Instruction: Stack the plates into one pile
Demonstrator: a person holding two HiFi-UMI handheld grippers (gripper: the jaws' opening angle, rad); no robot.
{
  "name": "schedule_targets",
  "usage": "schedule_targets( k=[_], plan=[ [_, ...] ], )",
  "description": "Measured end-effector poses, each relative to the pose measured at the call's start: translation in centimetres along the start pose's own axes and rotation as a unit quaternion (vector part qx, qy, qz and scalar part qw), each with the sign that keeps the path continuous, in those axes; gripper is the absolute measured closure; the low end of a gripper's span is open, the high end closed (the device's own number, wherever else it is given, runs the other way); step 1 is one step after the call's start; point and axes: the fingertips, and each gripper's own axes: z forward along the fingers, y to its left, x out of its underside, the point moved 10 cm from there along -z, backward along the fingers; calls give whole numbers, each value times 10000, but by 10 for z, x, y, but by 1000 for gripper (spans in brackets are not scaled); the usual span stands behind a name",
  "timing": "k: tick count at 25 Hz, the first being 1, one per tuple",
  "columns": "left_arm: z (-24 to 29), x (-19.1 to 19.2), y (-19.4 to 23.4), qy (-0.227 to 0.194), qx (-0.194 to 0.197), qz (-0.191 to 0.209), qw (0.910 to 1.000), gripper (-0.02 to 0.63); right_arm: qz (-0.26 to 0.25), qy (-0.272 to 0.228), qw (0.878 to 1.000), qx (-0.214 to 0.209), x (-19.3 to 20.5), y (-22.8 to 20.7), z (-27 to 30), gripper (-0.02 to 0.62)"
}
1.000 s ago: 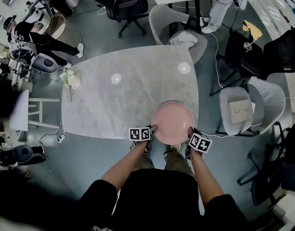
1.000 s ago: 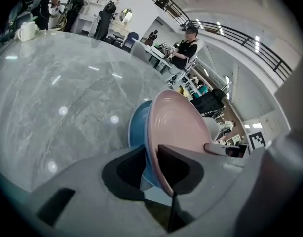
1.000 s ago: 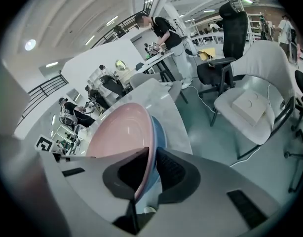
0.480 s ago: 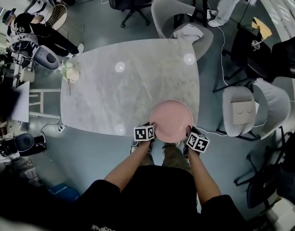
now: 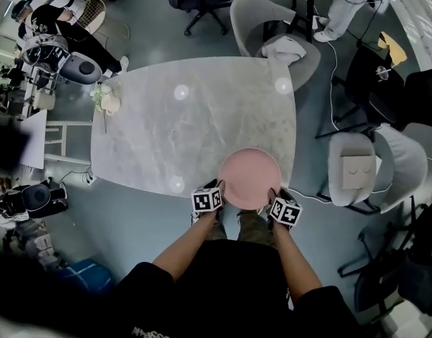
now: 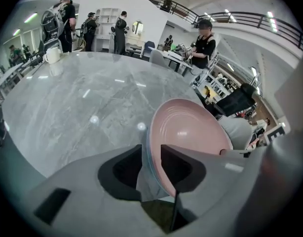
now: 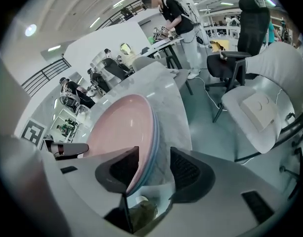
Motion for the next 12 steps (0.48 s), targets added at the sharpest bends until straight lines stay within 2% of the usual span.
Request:
schedule_targets(
  k=[7, 12],
  plan=[
    [-14, -2, 3, -307, 185, -310, 9989, 477, 46, -424, 9986, -320, -26, 15, -17, 413],
    [-41, -8, 1, -419, 349, -136, 9984, 477, 63, -905, 9926, -807, -40, 34, -48, 400]
  ],
)
